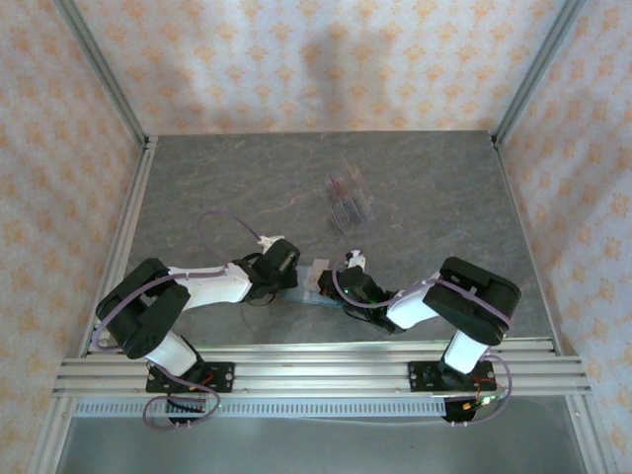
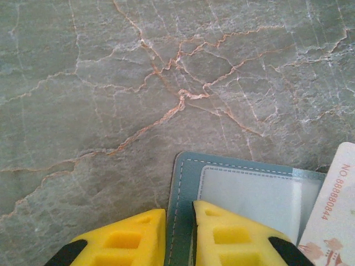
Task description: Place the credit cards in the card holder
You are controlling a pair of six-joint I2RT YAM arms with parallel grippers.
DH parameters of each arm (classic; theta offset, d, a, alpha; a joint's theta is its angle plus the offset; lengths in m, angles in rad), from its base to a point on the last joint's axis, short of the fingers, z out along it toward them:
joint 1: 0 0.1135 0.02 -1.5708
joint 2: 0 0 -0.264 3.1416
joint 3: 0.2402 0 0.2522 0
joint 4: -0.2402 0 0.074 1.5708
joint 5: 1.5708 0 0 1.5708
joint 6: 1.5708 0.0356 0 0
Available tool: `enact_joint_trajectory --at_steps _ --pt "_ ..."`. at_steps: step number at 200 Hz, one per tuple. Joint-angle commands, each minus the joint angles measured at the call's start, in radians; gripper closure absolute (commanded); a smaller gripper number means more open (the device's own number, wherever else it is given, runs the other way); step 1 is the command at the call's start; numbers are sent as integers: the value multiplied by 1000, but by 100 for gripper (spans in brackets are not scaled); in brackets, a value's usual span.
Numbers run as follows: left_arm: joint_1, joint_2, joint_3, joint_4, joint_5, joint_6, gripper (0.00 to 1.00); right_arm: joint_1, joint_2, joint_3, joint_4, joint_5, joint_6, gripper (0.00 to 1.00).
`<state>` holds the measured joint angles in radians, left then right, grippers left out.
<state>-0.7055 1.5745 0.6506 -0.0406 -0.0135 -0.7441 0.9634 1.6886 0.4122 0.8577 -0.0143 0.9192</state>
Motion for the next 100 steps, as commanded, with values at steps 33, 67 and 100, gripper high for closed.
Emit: enact_joint_trajectory --at_steps 33,67,100 --pt "-45 102 -80 -133 202 -26 80 27 60 -24 97 5 69 100" --pt "-46 101 -81 -130 202 -26 80 49 53 -14 63 -7 59 100" --pt "-45 104 -86 -123 201 -28 80 82 49 -4 23 -8 51 100"
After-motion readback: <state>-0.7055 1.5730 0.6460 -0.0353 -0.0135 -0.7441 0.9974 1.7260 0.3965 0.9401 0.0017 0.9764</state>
